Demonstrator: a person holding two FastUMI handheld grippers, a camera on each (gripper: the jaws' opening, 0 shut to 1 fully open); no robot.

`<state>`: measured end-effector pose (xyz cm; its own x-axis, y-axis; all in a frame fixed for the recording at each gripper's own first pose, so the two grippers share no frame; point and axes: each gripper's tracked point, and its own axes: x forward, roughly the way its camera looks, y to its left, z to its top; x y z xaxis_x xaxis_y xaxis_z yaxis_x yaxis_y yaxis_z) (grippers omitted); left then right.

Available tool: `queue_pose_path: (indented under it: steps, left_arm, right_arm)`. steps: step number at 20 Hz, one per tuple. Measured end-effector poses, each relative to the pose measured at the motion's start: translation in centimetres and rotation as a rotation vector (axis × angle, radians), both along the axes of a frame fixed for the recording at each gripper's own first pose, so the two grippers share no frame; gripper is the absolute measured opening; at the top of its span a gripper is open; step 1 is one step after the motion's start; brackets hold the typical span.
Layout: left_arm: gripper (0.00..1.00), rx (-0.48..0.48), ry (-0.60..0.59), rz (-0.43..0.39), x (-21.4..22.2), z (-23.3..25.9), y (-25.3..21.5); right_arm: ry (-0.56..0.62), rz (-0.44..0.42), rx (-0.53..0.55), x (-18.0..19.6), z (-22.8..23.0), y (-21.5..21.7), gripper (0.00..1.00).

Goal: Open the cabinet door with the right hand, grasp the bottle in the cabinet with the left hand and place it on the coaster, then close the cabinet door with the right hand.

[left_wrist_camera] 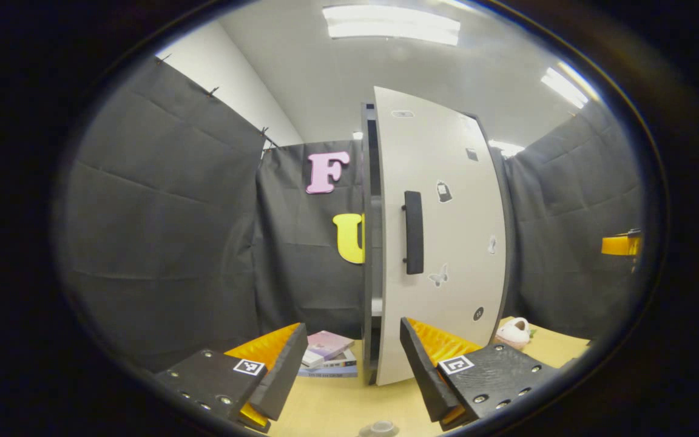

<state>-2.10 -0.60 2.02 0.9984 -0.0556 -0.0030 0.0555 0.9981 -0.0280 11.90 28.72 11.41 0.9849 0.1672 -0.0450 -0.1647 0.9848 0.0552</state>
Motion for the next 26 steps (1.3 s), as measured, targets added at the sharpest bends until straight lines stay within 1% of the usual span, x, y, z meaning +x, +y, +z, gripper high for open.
queue_pose_path:
  steps: [3,4,5,6,7,8,11,12,15,16,20,21,22,23,24,25,26]
  left_arm:
    - [0.91,0.020,-0.008,0.009,0.0,0.5,-0.2]
    - [0.88,0.024,-0.011,0.009,0.1,0.8,-0.4]
    - [0.91,0.026,-0.013,0.008,0.1,1.0,-0.6]
    - [0.91,0.027,-0.014,0.006,0.0,1.0,-0.7]
    - [0.88,0.030,-0.018,0.007,-0.1,1.2,-0.7]
    - [0.91,0.037,-0.022,0.008,0.0,1.2,-0.8]
    - [0.91,0.045,-0.024,0.010,0.2,1.3,-0.4]
    - [0.88,0.043,-0.023,0.009,0.5,1.2,-0.3]
    - [0.88,0.043,-0.020,0.012,0.7,0.9,-0.2]
    - [0.91,0.045,-0.018,0.014,0.7,0.9,-0.1]
    - [0.91,0.044,-0.014,0.020,0.8,0.7,0.2]
    - [0.88,0.043,-0.014,0.021,0.8,0.6,0.3]
    - [0.91,0.043,-0.013,0.022,0.7,0.6,0.5]
    - [0.91,0.045,-0.014,0.023,0.7,0.7,0.6]
    - [0.88,0.048,-0.017,0.029,0.7,0.7,0.9]
    - [0.91,0.051,-0.021,0.032,0.8,0.7,1.1]
    - [0.88,0.050,-0.022,0.035,0.9,0.7,1.2]
  right_arm:
    - [0.009,0.000,0.014,0.1,-0.4,-0.5,0.93]
    - [0.009,-0.002,0.017,0.1,-0.4,-0.6,0.93]
    - [0.009,-0.004,0.020,0.2,-0.4,-0.7,0.93]
    - [0.009,-0.005,0.025,0.2,-0.5,-0.7,0.93]
    - [0.008,-0.005,0.027,0.3,-0.5,-0.7,0.93]
    - [0.009,-0.005,0.026,0.4,-0.6,-0.7,0.93]
    - [0.013,-0.004,0.021,0.5,-1.0,-0.8,0.93]
    - [0.014,-0.003,0.019,0.6,-1.0,-0.8,0.93]
    - [0.015,-0.004,0.016,0.5,-1.0,-0.7,0.93]
    - [0.013,-0.005,0.014,0.6,-0.9,-0.6,0.93]
    - [0.015,-0.014,0.015,0.7,-1.0,-0.7,0.93]
    - [0.015,-0.014,0.018,0.7,-1.0,-0.6,0.93]
    - [0.016,-0.016,0.020,0.8,-1.0,-0.7,0.93]
    - [0.016,-0.017,0.022,0.8,-1.1,-0.7,0.93]
    - [0.017,-0.019,0.022,0.8,-1.1,-0.6,0.93]
    - [0.017,-0.019,0.023,0.8,-1.1,-0.6,0.93]
    - [0.017,-0.018,0.022,0.8,-1.0,-0.6,0.93]
